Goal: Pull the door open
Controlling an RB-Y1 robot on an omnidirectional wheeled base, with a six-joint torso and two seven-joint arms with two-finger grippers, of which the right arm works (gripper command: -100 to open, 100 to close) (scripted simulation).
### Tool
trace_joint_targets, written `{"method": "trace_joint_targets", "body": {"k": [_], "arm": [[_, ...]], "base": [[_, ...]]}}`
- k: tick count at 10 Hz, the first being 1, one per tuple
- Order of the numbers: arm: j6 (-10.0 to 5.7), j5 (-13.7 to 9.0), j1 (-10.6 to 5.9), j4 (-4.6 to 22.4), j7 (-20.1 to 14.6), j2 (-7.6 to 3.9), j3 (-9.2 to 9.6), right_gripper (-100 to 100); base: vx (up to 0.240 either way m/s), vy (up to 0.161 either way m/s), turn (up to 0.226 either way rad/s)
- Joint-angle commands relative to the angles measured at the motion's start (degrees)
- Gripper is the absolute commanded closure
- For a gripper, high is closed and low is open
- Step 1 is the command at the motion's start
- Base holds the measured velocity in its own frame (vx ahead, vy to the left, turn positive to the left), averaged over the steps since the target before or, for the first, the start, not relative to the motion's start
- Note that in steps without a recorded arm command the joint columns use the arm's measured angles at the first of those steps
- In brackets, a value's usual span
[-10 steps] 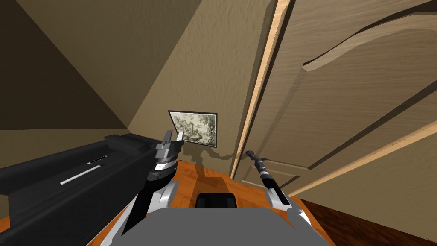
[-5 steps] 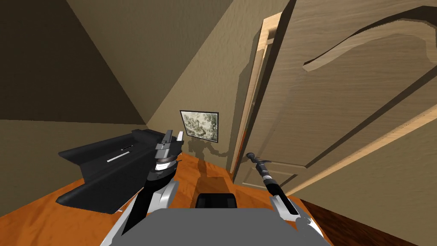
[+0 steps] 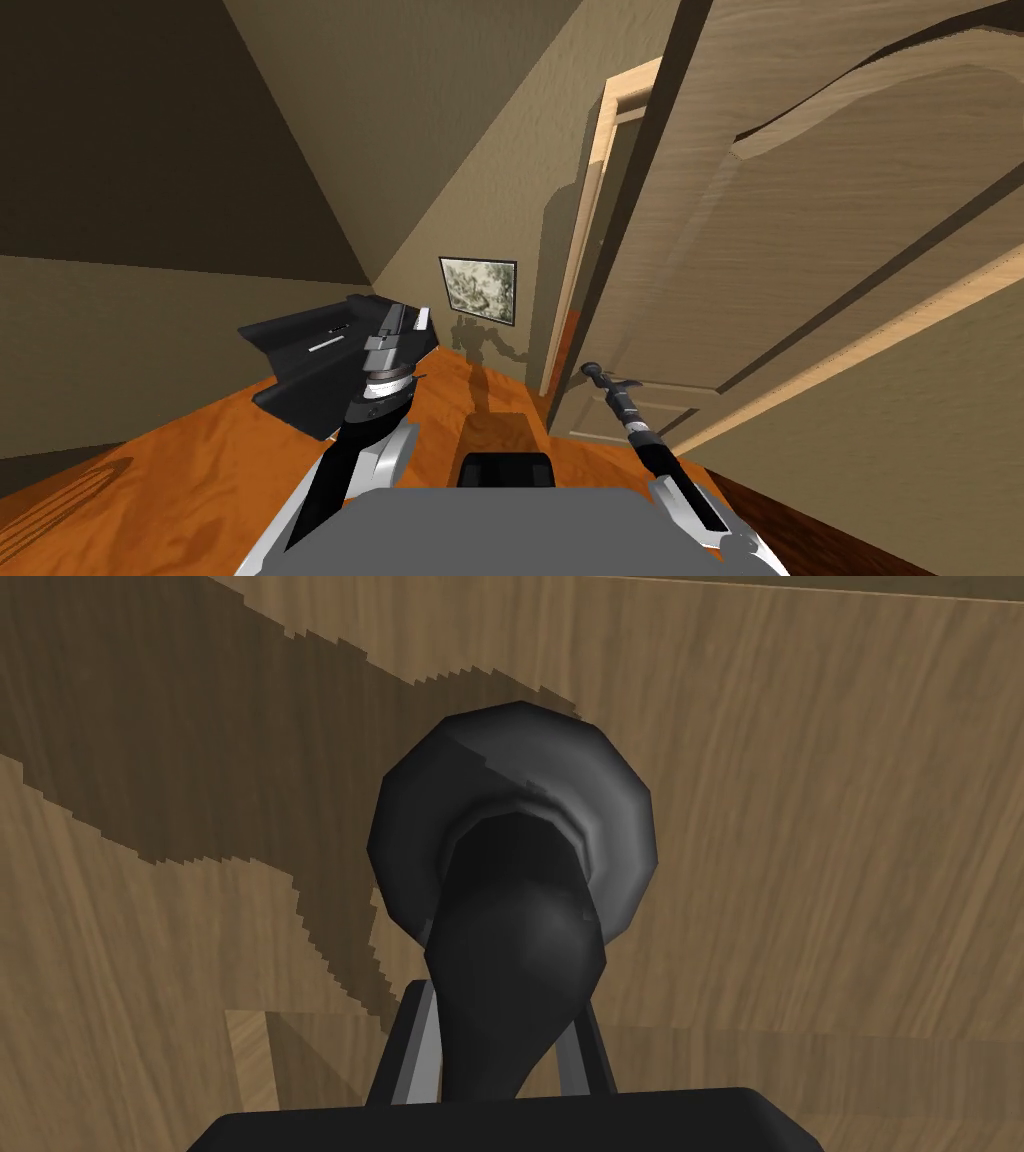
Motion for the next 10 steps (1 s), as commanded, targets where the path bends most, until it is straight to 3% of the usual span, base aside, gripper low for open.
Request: {"method": "trace_joint_targets", "body": {"k": [1, 5, 6, 7, 10], "arm": [[-2.07, -0.36, 1.45, -0.34, -0.65, -1.13, 1.51, 100], [-6.21, -1.40, 4.13, -0.70, -2.27, -3.89, 4.32, 100], [-5.29, -1.19, 3.76, -0.59, -2.12, -3.39, 4.10, 100], [-7.26, -1.51, 4.70, -0.12, -2.72, -4.12, 5.21, 100], [-9.59, -1.92, 5.70, 0.42, -3.32, -5.09, 6.33, 100]], "base": [[-0.209, -0.063, 0.171], [-0.197, -0.072, 0.133], [-0.079, -0.027, 0.028], [-0.156, -0.069, 0.233], [-0.201, -0.079, 0.172]]}}
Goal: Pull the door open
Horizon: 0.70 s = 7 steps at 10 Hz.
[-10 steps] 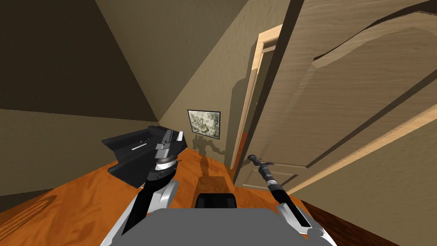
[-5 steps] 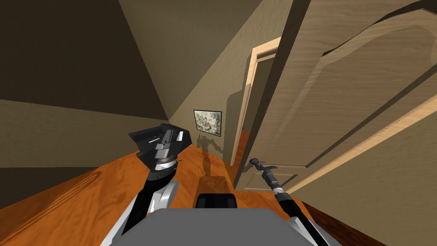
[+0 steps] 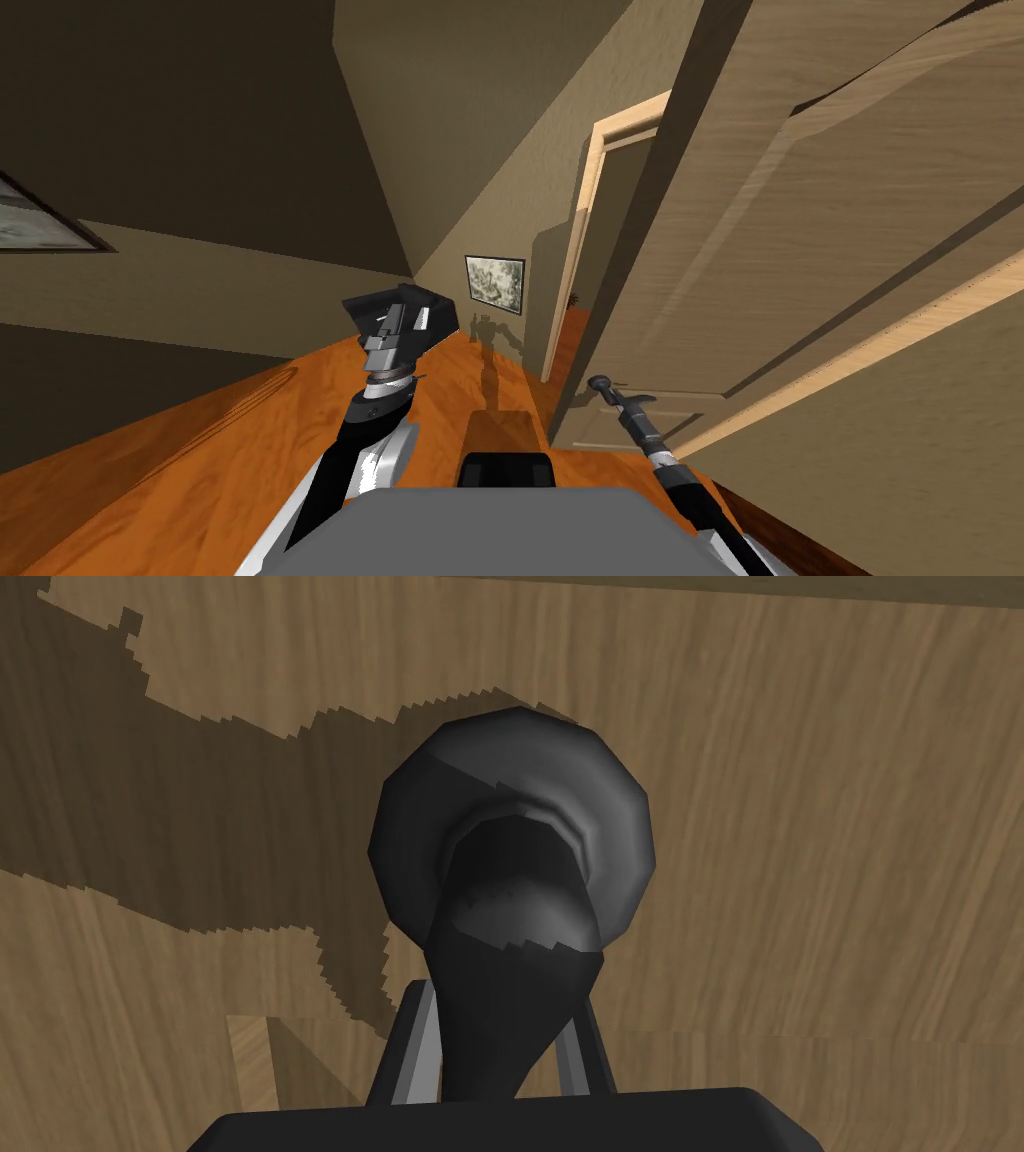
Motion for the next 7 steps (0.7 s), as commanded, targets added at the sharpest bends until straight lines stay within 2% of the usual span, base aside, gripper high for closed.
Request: {"method": "trace_joint_targets", "body": {"k": [1, 5, 6, 7], "arm": [[-1.92, -0.25, 0.56, 0.83, -0.50, -0.68, 0.79, 100], [-5.19, -0.83, 1.96, 1.60, -1.34, -2.04, 2.36, 100], [-4.37, -0.74, 2.16, 0.90, -1.13, -1.81, 2.27, 100], [-5.50, -1.00, 2.45, 1.51, -1.39, -2.08, 2.96, 100]], "base": [[-0.224, -0.096, 0.203], [-0.196, -0.055, 0.148], [-0.074, -0.010, 0.012], [-0.161, -0.054, 0.172]]}}
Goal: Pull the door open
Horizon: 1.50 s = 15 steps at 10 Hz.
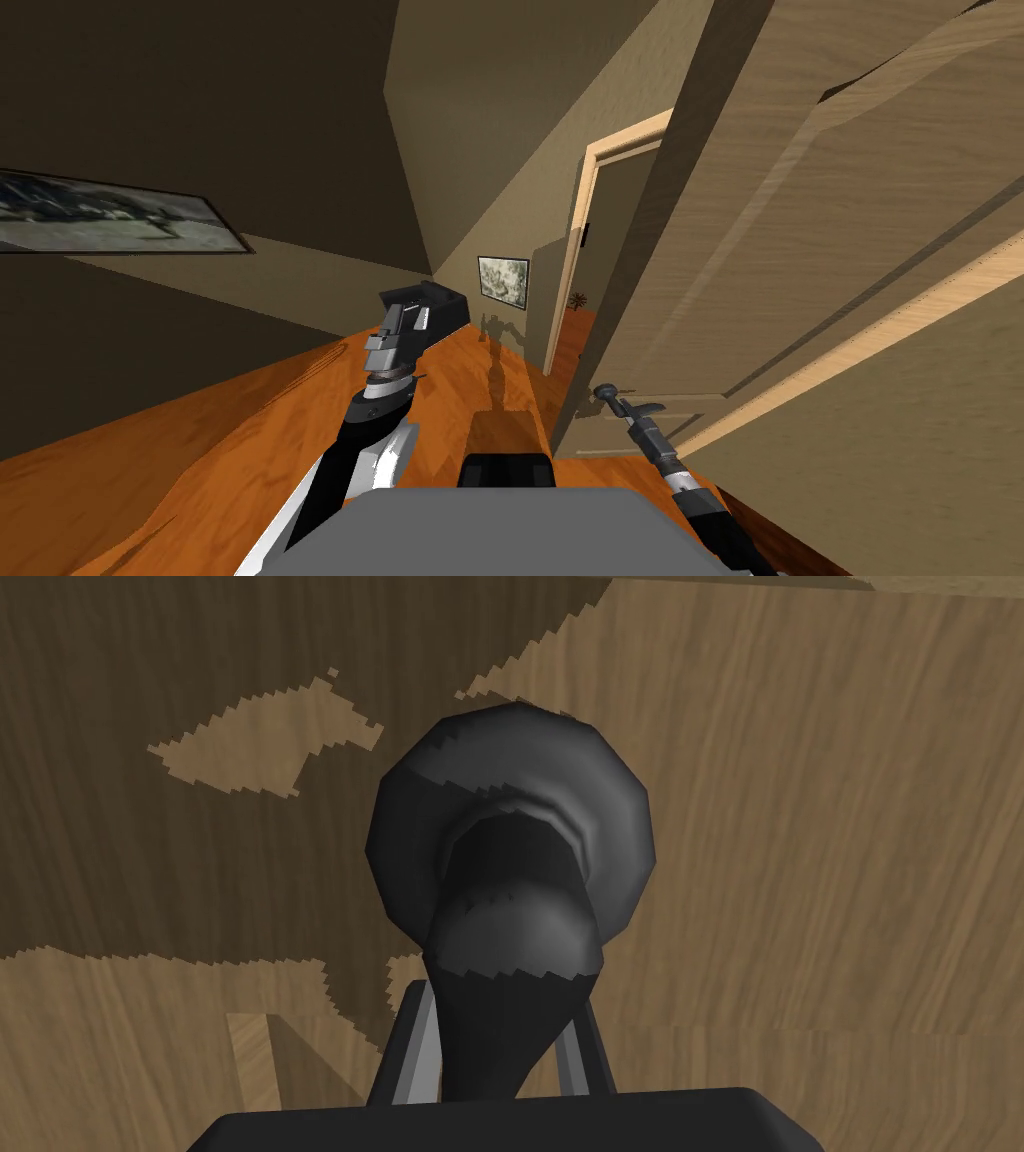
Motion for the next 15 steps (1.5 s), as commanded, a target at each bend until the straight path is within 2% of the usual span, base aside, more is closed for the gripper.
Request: {"method": "trace_joint_targets", "body": {"k": [1, 9, 10, 15], "arm": [[-0.91, -0.14, 0.11, 0.35, -0.12, -0.21, 0.44, 100], [-5.72, -1.38, 0.90, 2.74, -1.04, -1.69, 3.12, 100], [-5.15, -1.15, 0.76, 2.61, -1.01, -1.21, 3.23, 100], [-6.84, -1.12, 0.54, 4.06, -1.73, -1.55, 4.05, 100]], "base": [[-0.220, -0.085, 0.187], [-0.213, -0.076, 0.168], [-0.090, -0.034, 0.045], [-0.186, -0.052, 0.149]]}}
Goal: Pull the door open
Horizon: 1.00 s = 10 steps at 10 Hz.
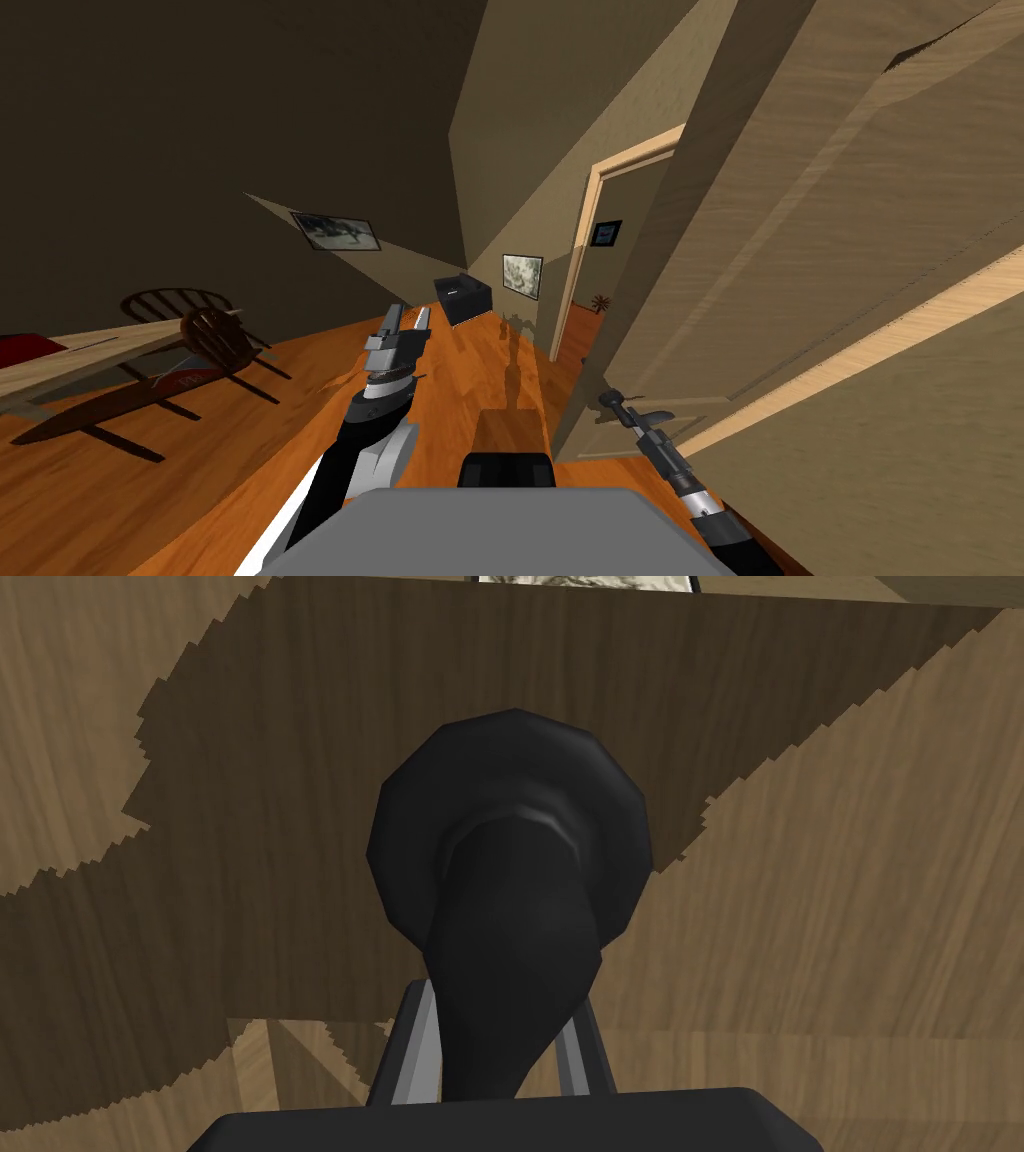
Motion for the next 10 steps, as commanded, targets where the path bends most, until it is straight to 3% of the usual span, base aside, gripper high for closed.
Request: {"method": "trace_joint_targets", "body": {"k": [1, 7, 10], "arm": [[-0.63, -0.01, 0.24, 0.34, -0.14, -0.23, 0.24, 100], [-2.42, -0.04, -0.01, 1.89, -0.88, -0.73, 0.98, 100], [-2.45, 0.17, -0.23, 2.25, -1.20, -0.45, 1.43, 100]], "base": [[-0.174, -0.069, 0.174], [-0.209, -0.069, 0.145], [-0.125, -0.033, 0.107]]}}
